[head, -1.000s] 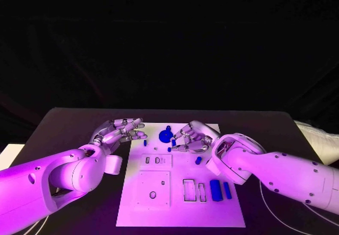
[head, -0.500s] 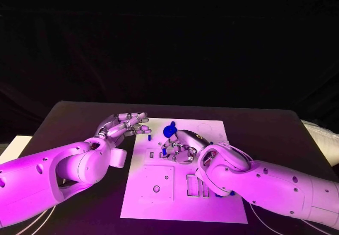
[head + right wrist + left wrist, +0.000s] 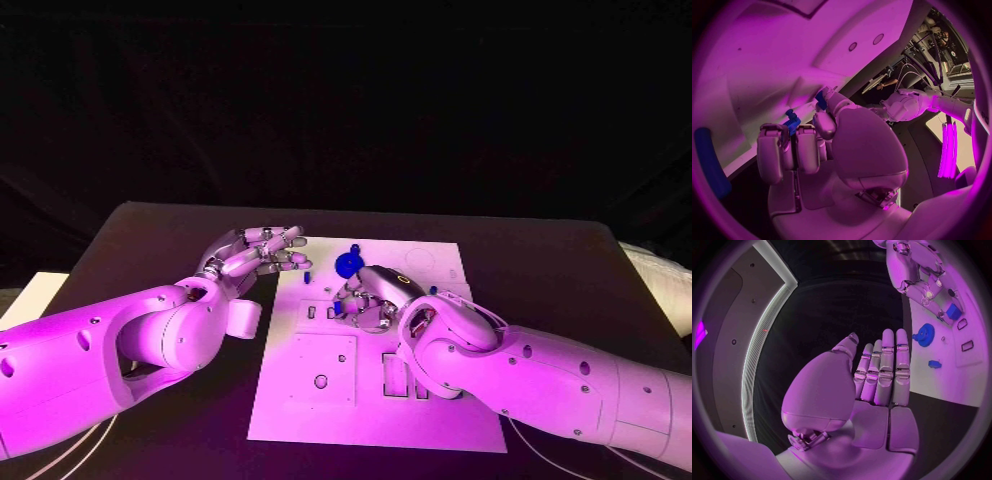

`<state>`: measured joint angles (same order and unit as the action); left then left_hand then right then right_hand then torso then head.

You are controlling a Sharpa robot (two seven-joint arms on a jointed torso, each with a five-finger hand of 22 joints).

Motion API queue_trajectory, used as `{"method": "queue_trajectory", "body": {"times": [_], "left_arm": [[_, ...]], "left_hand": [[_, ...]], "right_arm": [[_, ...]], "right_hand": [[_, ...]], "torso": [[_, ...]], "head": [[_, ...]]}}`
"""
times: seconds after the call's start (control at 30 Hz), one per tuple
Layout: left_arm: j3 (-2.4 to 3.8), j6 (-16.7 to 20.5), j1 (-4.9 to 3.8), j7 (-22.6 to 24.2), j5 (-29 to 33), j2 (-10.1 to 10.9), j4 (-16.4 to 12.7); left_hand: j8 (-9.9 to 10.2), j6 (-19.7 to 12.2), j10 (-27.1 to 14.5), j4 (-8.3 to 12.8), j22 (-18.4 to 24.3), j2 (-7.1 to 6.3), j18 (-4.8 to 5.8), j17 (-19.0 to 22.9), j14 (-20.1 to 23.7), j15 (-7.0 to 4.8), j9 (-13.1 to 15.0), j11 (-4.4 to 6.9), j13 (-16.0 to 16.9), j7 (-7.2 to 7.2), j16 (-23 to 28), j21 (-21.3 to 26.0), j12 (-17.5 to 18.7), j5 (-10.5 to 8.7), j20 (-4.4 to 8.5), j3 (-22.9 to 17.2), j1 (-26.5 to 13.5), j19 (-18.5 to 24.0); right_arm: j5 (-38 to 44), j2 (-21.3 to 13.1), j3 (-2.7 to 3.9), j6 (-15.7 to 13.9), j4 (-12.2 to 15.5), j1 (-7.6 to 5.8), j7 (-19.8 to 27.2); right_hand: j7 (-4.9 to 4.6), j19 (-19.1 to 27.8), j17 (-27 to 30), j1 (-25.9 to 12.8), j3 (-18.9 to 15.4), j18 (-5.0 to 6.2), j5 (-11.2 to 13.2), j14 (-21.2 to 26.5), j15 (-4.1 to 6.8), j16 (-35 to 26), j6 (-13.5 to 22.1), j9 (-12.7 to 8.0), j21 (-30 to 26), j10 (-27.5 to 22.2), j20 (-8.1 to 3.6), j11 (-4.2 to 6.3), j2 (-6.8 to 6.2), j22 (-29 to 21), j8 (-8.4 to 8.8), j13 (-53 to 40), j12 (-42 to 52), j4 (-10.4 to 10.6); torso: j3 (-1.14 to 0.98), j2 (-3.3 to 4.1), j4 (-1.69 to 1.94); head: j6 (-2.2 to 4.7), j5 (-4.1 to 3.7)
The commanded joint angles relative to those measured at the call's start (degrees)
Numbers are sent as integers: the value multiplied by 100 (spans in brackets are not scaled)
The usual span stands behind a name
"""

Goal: Assemble the parts on the task board

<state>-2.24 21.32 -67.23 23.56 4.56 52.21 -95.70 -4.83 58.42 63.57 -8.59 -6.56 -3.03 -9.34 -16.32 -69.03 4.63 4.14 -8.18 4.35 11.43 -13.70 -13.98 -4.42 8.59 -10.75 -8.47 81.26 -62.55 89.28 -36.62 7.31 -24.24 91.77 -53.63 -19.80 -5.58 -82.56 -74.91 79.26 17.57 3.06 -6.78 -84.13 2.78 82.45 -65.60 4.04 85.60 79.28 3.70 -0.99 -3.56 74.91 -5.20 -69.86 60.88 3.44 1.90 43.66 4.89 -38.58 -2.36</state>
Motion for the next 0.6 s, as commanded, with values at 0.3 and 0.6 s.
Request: {"method": "queue_trajectory", "body": {"times": [0.3, 0.6], "left_arm": [[3, -121, -2, 60, 15, -10, -30], [3, -123, -2, 55, 15, -11, -28]], "left_hand": [[32, 16, 19, 36, 9, -1, -106, -9, 20, 7, 3, -2, 7, 22, 4, 35, 29, 19, -8, 9, 60, -28], [35, 17, 19, 50, 9, 5, -106, -21, 22, 6, 4, -3, 6, 23, 7, 37, 34, 19, -7, 6, 70, -29]], "right_arm": [[80, 9, -20, 249, -56, 22, -35], [53, -29, -22, 461, -34, 36, -55]], "right_hand": [[-27, 22, -246, -59, 9, -44, -56, -337, 13, -34, -19, 9, -26, -11, -19, 1, -19, 382, -10, 1, -24, 11], [-39, 29, -230, -199, -120, -41, -265, -335, 3, -49, 3, 3, -36, -30, -8, -10, -231, 369, 15, 11, -51, 5]], "torso": [[-6, 3, -4], [-2, 1, -11]], "head": [[-46, 5], [-62, 2]]}}
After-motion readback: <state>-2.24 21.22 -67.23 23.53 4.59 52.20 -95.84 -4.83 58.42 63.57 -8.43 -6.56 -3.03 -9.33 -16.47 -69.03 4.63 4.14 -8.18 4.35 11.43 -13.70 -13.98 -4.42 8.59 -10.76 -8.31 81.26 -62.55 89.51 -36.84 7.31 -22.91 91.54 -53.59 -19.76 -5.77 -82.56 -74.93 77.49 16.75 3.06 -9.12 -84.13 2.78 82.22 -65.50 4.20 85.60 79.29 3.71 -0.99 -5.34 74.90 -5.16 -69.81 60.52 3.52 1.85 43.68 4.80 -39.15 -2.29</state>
